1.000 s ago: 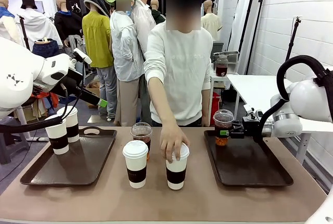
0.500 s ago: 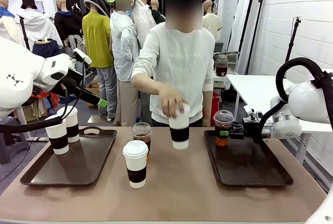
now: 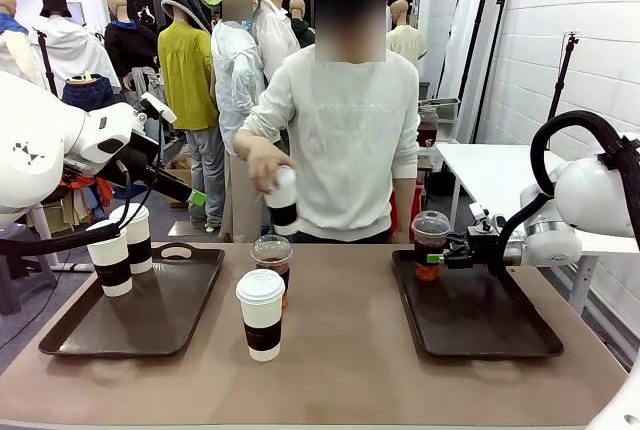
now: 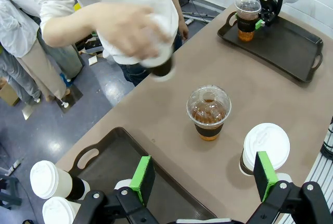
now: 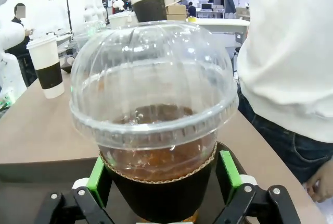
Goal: Distribute the coffee onto the tray.
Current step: Pick up one iced Americano and place it on the right Handle tray, then pick up another iced Americano from the middle of the table and place it on the right Handle tray.
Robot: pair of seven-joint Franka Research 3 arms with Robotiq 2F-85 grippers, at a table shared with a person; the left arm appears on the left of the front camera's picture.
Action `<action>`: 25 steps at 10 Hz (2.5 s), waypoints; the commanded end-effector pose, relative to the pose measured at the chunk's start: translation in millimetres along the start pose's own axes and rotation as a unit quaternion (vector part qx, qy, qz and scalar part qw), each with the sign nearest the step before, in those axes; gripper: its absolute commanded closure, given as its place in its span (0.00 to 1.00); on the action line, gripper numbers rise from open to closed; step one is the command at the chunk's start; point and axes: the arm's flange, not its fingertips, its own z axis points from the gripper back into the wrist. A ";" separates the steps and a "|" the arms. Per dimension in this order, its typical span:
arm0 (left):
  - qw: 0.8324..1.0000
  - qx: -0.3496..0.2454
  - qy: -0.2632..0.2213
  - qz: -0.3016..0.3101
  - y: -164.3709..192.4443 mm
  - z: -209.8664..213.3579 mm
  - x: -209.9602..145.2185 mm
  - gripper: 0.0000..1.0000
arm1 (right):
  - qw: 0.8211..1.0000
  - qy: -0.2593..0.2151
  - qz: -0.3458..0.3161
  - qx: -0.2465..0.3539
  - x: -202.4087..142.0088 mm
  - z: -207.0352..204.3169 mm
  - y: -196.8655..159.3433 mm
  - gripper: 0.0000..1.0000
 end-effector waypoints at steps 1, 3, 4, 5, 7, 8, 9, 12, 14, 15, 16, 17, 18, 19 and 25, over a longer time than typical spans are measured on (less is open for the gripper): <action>1.000 -0.003 -0.001 -0.006 1.0 -0.4 -1.1 0.00 | 1.000 0.003 -0.017 -0.022 5.4 2.7 -0.6 0.00; 1.000 -0.003 -0.001 -0.006 1.0 -0.4 -1.1 0.00 | 0.999 0.002 -0.019 -0.032 10.0 12.2 4.0 0.00; 1.000 -0.003 -0.001 -0.006 1.0 -0.4 -1.1 0.00 | 0.999 0.003 -0.018 -0.031 14.9 16.6 9.8 0.00; 1.000 -0.003 -0.001 -0.006 1.0 -0.4 -1.1 0.00 | 0.999 0.003 -0.020 -0.033 17.6 21.7 15.4 0.00; 1.000 -0.003 -0.001 -0.006 1.0 -0.4 -1.1 0.00 | 0.999 -0.003 -0.031 -0.040 20.4 33.0 26.5 0.00; 1.000 -0.003 -0.001 -0.006 1.0 -0.4 -1.1 0.00 | 0.999 -0.001 -0.036 -0.040 19.7 37.0 32.5 0.00; 1.000 -0.003 -0.001 -0.006 1.0 -0.4 -1.1 0.00 | 0.998 0.010 -0.042 -0.038 17.7 39.7 39.3 0.00; 1.000 -0.003 -0.001 -0.006 1.0 -0.4 -1.1 0.00 | 0.999 0.007 -0.033 -0.038 12.1 42.9 34.0 0.00; 1.000 -0.003 -0.001 -0.006 1.0 -0.4 -1.1 0.00 | 0.999 0.007 -0.033 -0.038 12.1 42.9 34.0 0.00; 1.000 -0.003 -0.001 -0.006 1.0 -0.4 -1.1 0.00 | 0.999 0.007 -0.033 -0.038 12.1 42.9 34.0 0.00; 1.000 -0.003 -0.001 -0.006 1.0 -0.4 -1.1 0.00 | 0.999 0.007 -0.033 -0.038 12.1 42.9 34.0 0.00; 1.000 -0.003 -0.001 -0.006 1.0 -0.4 -1.1 0.00 | 0.999 0.007 -0.033 -0.038 12.1 42.9 34.0 0.00; 1.000 -0.003 -0.001 -0.006 1.0 -0.4 -1.1 0.00 | 0.999 0.007 -0.033 -0.038 12.1 42.9 34.0 0.00; 1.000 -0.003 -0.001 -0.006 1.0 -0.4 -1.1 0.00 | 0.999 0.010 -0.036 -0.040 11.4 44.7 37.9 0.00; 1.000 -0.003 -0.001 -0.006 1.0 -0.4 -1.1 0.00 | 0.997 0.011 -0.057 -0.058 26.8 65.2 80.2 0.00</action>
